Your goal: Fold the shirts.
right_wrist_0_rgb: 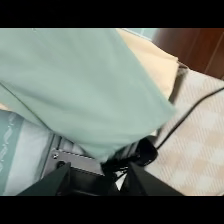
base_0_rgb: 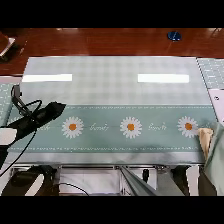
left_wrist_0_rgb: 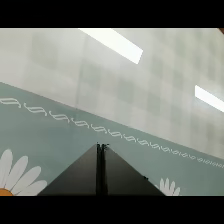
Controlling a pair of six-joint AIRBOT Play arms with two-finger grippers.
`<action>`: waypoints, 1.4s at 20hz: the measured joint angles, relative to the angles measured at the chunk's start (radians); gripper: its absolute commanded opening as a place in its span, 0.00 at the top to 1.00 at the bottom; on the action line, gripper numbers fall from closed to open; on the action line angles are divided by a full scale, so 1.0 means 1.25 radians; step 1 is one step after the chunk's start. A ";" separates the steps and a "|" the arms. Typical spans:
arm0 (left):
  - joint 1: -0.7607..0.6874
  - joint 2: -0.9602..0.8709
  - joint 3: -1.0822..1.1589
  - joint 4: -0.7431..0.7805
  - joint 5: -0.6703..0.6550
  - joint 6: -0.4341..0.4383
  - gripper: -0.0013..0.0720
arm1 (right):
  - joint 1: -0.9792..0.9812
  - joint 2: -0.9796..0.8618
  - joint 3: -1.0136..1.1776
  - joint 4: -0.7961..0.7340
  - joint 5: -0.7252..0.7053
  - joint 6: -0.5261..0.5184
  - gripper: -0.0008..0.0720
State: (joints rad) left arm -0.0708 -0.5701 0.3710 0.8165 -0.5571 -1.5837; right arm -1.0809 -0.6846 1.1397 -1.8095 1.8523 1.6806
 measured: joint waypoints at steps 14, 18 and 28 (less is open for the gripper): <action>-0.044 -0.192 0.461 0.019 -0.123 0.150 0.96 | 0.692 -0.294 0.181 0.450 -0.512 -0.104 0.96; -0.110 -0.298 0.518 0.206 -0.205 0.110 0.96 | 0.987 -0.445 0.169 0.229 -0.579 -0.009 0.97; -0.122 -0.428 0.530 0.403 -0.249 0.025 0.96 | 1.096 -0.599 0.162 0.073 -0.528 0.153 0.97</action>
State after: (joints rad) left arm -0.2230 -1.1057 1.0340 1.3209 -0.8680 -1.5528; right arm 0.2890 -1.4334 1.3426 -1.7184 1.1927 1.8721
